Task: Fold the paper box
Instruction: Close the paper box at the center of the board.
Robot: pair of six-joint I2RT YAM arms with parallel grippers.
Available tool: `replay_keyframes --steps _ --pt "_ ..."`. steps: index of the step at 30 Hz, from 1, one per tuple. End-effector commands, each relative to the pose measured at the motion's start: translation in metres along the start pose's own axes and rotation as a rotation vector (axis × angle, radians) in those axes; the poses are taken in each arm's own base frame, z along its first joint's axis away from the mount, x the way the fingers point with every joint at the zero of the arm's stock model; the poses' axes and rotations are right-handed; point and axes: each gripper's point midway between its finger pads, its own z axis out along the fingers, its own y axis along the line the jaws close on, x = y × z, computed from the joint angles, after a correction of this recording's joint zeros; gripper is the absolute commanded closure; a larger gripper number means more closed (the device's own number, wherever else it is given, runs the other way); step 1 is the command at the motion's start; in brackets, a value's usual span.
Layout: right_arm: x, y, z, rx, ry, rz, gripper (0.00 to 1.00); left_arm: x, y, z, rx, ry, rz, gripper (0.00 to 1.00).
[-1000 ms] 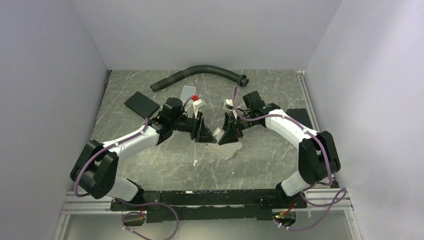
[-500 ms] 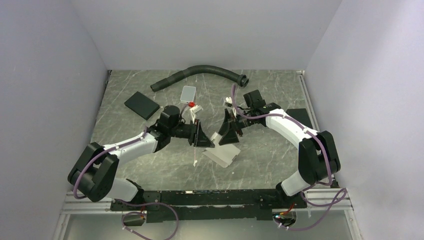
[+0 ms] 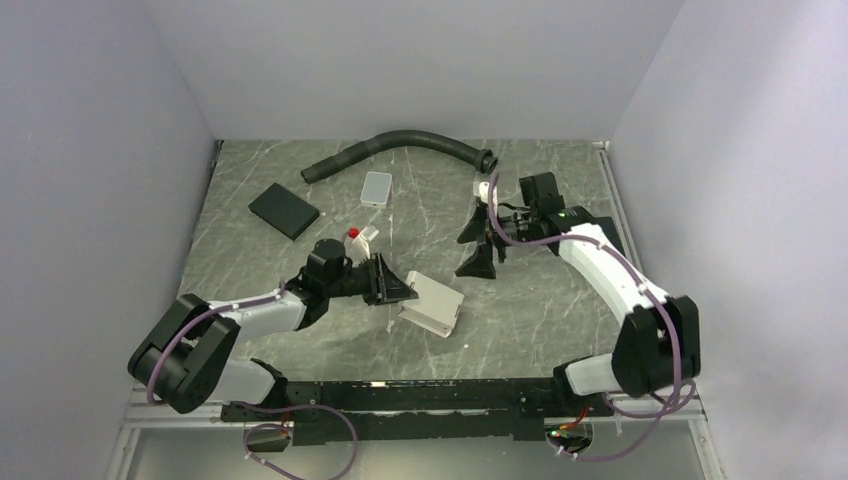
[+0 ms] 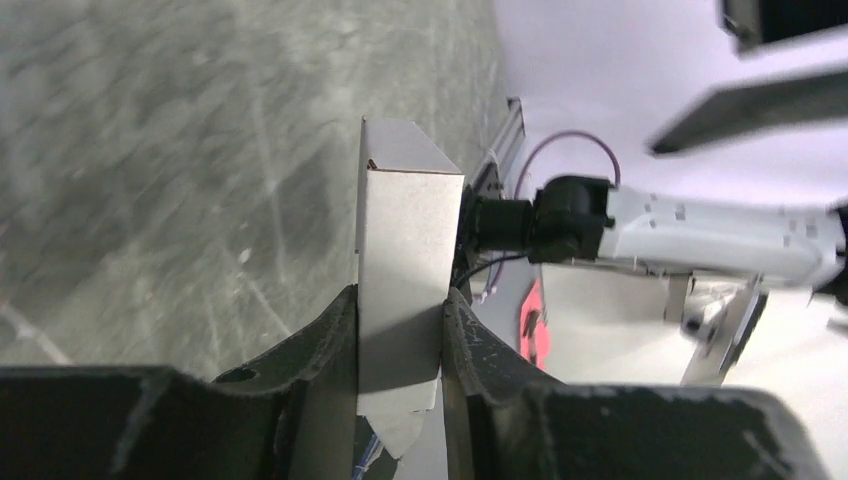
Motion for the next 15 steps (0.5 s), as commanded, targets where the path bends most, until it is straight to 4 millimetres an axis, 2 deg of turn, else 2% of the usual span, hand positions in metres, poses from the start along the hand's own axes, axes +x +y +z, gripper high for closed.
replay_keyframes --steps 1,5,10,12,15 --pt "-0.004 0.018 -0.009 0.007 0.0 -0.314 0.05 -0.027 0.011 -0.002 -0.034 -0.229 -0.186 0.98" --pt "0.019 0.033 0.0 -0.052 0.066 -0.448 0.06 -0.041 0.033 -0.003 -0.079 -0.387 -0.295 0.98" --pt "0.045 0.04 0.017 -0.1 0.165 -0.527 0.07 -0.054 0.046 0.005 -0.124 -0.532 -0.334 0.97" --pt "0.053 0.04 0.023 -0.106 0.194 -0.54 0.07 -0.055 0.052 0.012 -0.143 -0.558 -0.338 0.94" --pt "0.061 0.038 0.026 -0.114 0.226 -0.549 0.07 -0.047 0.06 0.027 -0.151 -0.523 -0.362 0.88"
